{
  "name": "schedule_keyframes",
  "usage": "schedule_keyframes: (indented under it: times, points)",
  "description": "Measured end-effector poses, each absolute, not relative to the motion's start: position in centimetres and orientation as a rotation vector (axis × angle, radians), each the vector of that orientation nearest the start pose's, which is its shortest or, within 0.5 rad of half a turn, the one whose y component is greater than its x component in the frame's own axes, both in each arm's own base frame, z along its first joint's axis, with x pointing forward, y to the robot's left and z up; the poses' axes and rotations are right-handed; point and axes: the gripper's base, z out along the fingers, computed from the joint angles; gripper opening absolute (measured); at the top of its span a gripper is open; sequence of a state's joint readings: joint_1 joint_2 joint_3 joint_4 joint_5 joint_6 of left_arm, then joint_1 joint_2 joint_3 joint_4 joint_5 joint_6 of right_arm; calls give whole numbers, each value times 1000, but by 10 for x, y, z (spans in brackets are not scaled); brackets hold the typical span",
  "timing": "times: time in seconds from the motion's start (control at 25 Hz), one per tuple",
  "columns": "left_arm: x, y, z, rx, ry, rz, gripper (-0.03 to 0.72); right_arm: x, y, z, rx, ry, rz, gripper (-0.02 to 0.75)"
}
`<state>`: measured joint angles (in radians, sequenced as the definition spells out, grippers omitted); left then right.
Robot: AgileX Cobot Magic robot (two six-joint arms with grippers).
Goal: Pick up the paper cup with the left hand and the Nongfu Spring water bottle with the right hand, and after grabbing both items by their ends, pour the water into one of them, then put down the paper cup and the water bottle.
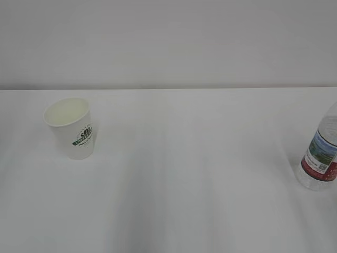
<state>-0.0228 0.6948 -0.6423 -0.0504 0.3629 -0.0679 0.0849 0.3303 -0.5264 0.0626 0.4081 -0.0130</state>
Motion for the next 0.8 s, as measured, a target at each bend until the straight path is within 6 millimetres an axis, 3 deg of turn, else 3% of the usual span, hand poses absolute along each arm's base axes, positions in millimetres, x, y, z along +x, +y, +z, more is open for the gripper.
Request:
schedule_keyframes:
  times: [0.44,0.8]
  points:
    - [147,-15,313,-21,1827,-161,522,86,9,305,-50,1748,111,549]
    - [160,-18,304,-7,1869,-168,519,105,10,296,-46,1788,107,549]
